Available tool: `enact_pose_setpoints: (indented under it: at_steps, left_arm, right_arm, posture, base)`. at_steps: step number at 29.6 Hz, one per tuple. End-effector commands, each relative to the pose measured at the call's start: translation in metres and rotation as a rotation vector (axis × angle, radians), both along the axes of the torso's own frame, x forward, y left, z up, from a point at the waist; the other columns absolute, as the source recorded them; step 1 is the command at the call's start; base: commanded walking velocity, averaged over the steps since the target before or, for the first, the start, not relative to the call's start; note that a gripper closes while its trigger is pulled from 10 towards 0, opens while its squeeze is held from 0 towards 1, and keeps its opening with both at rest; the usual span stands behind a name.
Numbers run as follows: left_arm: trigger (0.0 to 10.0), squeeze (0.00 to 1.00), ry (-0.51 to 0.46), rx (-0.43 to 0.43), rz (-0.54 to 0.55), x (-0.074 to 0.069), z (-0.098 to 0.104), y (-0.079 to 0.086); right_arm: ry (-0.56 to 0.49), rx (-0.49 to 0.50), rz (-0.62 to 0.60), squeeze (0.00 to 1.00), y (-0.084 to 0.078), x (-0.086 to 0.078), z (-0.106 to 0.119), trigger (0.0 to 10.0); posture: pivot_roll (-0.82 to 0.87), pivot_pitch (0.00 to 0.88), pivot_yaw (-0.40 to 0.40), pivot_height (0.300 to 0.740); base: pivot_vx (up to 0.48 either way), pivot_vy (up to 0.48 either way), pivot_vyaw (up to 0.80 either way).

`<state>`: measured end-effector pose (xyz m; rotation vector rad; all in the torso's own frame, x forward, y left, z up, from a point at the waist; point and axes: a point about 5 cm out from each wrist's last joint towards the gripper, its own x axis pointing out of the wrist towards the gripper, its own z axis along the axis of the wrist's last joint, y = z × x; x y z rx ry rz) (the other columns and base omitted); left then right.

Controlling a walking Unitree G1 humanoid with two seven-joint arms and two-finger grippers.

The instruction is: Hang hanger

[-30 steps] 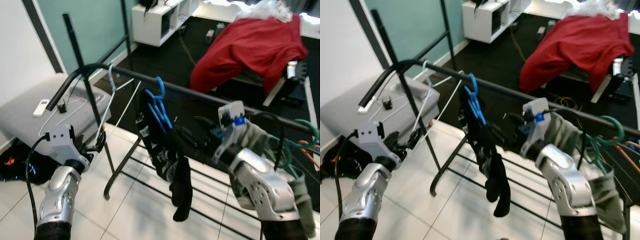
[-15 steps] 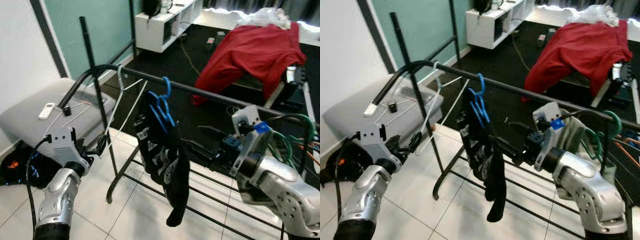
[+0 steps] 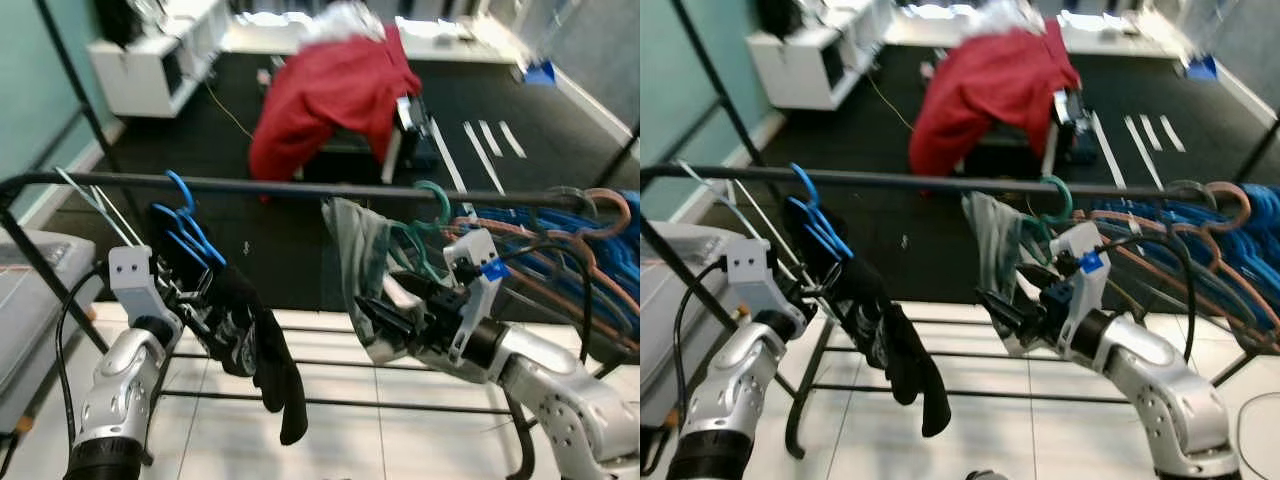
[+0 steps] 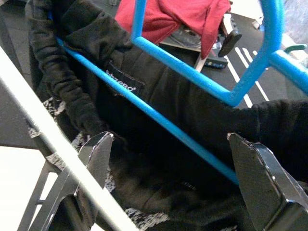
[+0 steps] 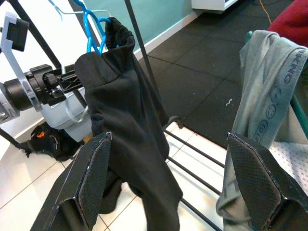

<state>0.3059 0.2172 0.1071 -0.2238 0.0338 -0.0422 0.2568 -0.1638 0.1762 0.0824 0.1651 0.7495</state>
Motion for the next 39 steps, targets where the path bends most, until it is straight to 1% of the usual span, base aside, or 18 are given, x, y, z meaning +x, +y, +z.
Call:
enact_pose_setpoints:
  at_steps: [1, 11, 15, 20, 22, 26, 29, 30, 35, 38, 39]
  left_arm:
    - [10.0, 0.0, 0.045, 0.027, 0.018, -0.006, -0.008, 0.006]
    - [10.0, 0.0, 0.045, 0.039, 0.02, -0.007, -0.008, 0.007]
    - [10.0, 0.0, 0.047, 0.043, 0.017, -0.007, -0.008, 0.007]
    - [10.0, 0.0, 0.046, 0.044, 0.015, -0.007, -0.007, 0.007]
    - [10.0, 0.0, 0.04, 0.046, 0.009, -0.007, -0.007, 0.006]
    - [10.0, 0.0, 0.021, 0.091, -0.023, -0.01, -0.006, 0.001]
    - [10.0, 0.0, 0.019, 0.092, -0.047, -0.013, -0.006, -0.003]
    - [10.0, 0.0, 0.011, 0.082, -0.037, -0.013, -0.005, -0.003]
    - [10.0, 0.0, 0.017, 0.085, -0.012, -0.014, -0.005, -0.001]
    - [10.0, 0.0, 0.02, 0.087, -0.008, -0.014, -0.006, -0.002]
    - [10.0, 0.0, 0.019, 0.088, -0.005, -0.014, -0.006, -0.003]
  right_arm:
    - [0.018, -0.012, 0.016, 0.0, 0.008, -0.002, -0.007, 10.0]
    - [0.049, -0.051, 0.009, 0.0, 0.019, -0.003, -0.023, 10.0]
    - [0.047, -0.055, 0.005, 0.0, 0.018, -0.003, -0.023, 10.0]
    - [0.031, -0.057, -0.023, 0.0, 0.012, 0.0, -0.02, 10.0]
    - [0.026, -0.057, -0.039, 0.0, 0.01, 0.002, -0.02, 10.0]
    - [0.021, -0.05, -0.081, 0.0, 0.008, 0.005, -0.024, 10.0]
    - [0.014, -0.052, -0.089, 0.0, 0.008, 0.007, -0.025, 10.0]
    - [0.01, -0.051, -0.088, 0.0, 0.008, 0.007, -0.025, 10.0]
    - [-0.02, -0.046, -0.06, 0.0, 0.011, 0.012, -0.021, 10.0]
    - [-0.04, -0.061, -0.038, 0.0, 0.013, 0.016, -0.018, 10.0]
    - [-0.06, -0.101, -0.024, 0.0, 0.014, 0.024, -0.017, 10.0]
  posture:
    - [-0.1, 0.121, 0.008, 0.74]
    - [-0.09, 0.121, 0.01, 0.74]
    - [-0.09, 0.121, 0.015, 0.74]
    - [-0.09, 0.12, 0.016, 0.74]
    - [-0.1, 0.12, 0.017, 0.74]
    - [-0.09, 0.118, 0.016, 0.74]
    - [-0.09, 0.117, 0.015, 0.74]
    - [-0.09, 0.116, 0.015, 0.74]
    - [-0.09, 0.116, 0.014, 0.74]
    - [-0.09, 0.114, 0.01, 0.74]
    - [-0.08, 0.113, 0.008, 0.74]
  base:
    - [0.0, 0.3, 0.0]
    - [0.0, 0.332, 0.0]
    - [0.0, 0.38, 0.0]
    - [0.0, 0.418, 0.0]
    - [0.0, 0.0, 0.0]
    - [0.0, 0.0, 0.0]
    - [0.0, -0.47, 0.0]
    - [0.0, 0.0, 0.0]
    - [0.0, 0.0, 0.0]
    - [0.0, 0.0, 0.0]
    - [0.0, 0.0, 0.0]
